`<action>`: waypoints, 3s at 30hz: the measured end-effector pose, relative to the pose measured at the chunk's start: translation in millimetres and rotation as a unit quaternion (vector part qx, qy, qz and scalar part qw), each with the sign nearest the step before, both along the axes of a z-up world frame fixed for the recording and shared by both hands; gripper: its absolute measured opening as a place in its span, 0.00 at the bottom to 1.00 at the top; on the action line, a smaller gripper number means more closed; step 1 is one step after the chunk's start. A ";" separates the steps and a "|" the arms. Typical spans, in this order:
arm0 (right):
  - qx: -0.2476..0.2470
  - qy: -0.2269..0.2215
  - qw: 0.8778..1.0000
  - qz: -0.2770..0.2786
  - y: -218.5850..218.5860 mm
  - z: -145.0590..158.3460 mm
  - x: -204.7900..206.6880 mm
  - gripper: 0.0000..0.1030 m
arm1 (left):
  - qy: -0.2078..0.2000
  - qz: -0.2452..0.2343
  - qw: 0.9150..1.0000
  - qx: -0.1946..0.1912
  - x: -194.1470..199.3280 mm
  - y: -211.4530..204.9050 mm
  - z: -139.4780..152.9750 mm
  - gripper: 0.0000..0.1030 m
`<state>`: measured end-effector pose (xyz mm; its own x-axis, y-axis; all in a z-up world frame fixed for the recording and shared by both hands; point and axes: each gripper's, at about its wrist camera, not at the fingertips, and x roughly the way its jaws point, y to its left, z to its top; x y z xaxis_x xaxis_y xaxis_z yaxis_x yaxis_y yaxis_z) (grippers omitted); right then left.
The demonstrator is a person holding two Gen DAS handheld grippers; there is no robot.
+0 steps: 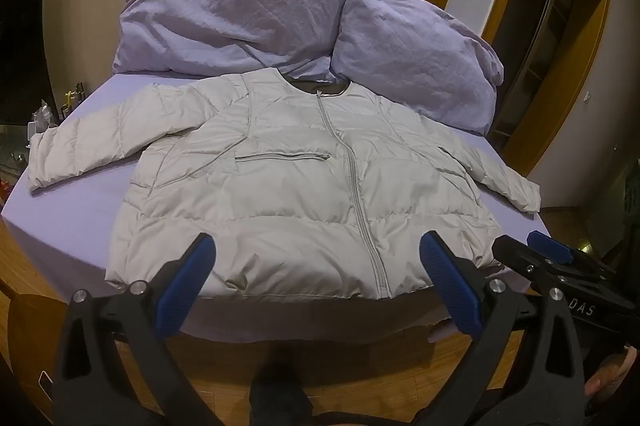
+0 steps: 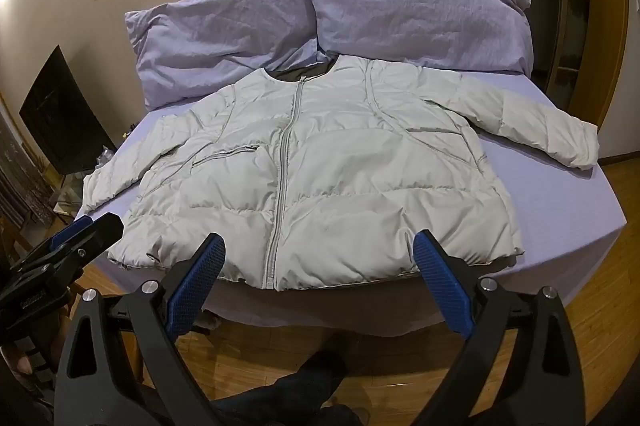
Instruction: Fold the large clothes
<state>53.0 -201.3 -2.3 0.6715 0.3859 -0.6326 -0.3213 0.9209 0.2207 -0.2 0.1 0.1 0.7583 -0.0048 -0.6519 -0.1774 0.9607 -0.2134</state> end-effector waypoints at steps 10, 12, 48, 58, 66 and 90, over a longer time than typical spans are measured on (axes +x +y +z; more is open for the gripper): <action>0.000 0.000 1.000 -0.001 -0.1 -0.5 -0.1 0.94 | 0.000 0.000 1.000 0.000 0.0 0.1 0.0 0.98; 0.000 0.000 1.000 -0.001 0.1 -0.6 -0.2 0.94 | 0.001 0.000 1.000 0.000 0.0 0.1 -0.1 0.98; 0.001 -0.001 1.000 0.000 0.0 -1.8 -0.1 0.94 | 0.005 0.002 1.000 -0.006 -0.2 5.1 -4.2 0.98; 0.002 -0.001 1.000 0.000 0.2 -2.1 -0.2 0.94 | 0.006 0.003 1.000 -0.006 0.1 5.5 -4.3 0.98; 0.002 -0.001 1.000 0.000 0.3 -2.3 -0.4 0.94 | 0.006 0.003 1.000 -0.007 0.4 5.1 -4.0 0.98; 0.004 0.002 1.000 -0.005 -0.2 -4.1 6.7 0.94 | 0.008 0.003 1.000 -0.007 1.6 7.5 -5.7 0.98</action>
<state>59.8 -201.5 -6.4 0.6728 0.3844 -0.6322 -0.3118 0.9222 0.2289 1.4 7.6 -5.6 0.7482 -0.0101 -0.6634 -0.1859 0.9567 -0.2241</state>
